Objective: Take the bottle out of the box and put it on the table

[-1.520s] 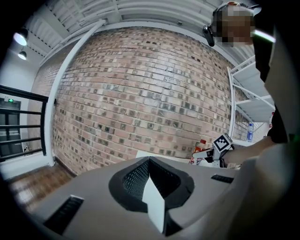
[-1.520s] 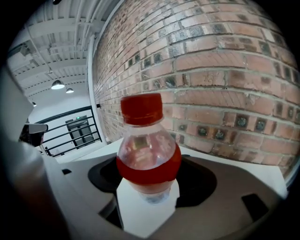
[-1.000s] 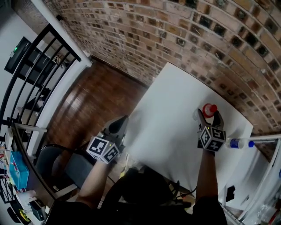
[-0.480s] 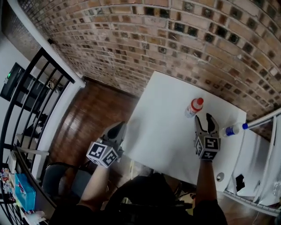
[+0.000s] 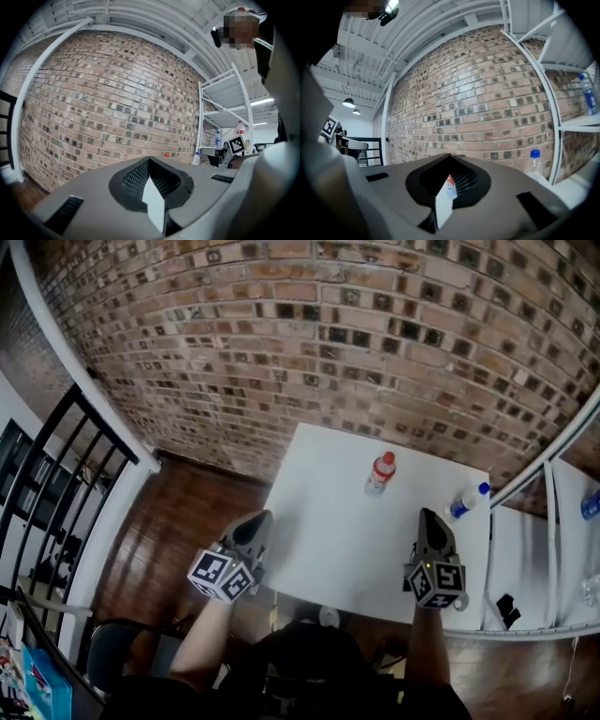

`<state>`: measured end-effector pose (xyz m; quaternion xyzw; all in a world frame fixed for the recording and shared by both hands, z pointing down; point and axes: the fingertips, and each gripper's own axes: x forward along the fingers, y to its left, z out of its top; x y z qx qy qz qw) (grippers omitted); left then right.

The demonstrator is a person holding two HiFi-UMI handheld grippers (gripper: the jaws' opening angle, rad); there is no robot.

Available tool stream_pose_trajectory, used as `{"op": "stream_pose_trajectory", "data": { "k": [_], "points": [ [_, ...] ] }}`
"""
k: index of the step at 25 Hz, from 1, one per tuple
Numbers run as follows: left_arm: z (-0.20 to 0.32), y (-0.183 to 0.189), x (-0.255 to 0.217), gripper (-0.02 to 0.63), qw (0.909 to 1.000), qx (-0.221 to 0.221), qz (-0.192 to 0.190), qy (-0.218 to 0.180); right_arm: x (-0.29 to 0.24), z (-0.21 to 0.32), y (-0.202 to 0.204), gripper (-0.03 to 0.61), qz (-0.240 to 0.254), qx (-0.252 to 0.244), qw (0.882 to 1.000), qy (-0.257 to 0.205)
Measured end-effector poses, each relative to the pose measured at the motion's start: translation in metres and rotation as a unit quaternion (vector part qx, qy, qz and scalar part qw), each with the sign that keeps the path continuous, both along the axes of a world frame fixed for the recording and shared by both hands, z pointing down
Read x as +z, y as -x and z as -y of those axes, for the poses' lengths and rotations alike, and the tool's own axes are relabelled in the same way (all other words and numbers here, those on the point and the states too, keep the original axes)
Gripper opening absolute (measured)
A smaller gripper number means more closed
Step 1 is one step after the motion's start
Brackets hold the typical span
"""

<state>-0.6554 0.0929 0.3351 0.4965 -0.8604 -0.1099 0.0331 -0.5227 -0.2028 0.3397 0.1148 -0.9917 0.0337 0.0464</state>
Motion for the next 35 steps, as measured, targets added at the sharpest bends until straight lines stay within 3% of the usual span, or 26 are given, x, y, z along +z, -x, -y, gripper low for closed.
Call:
{"op": "stream_pose_trajectory", "data": {
  "k": [15,22,31,35],
  "points": [
    [-0.011,-0.048,-0.027,0.004,0.9954,0.081,0.032,-0.040,-0.005,-0.052,-0.103,0.003,0.008,0.059,0.998,0.015],
    [0.032,-0.072,-0.030,0.003,0.9888,0.135,0.020,-0.062,-0.014,-0.046,-0.163,0.005,0.013,0.098,0.995,0.018],
    [0.132,-0.160,-0.037,0.003,0.9703,0.229,0.011,-0.077,-0.019,-0.001,-0.286,0.005,0.013,0.186,0.982,0.010],
    [0.183,-0.221,-0.050,0.004,0.9544,0.285,0.016,-0.087,-0.040,0.019,-0.352,0.005,0.032,0.235,0.971,-0.006]
  ]
}}
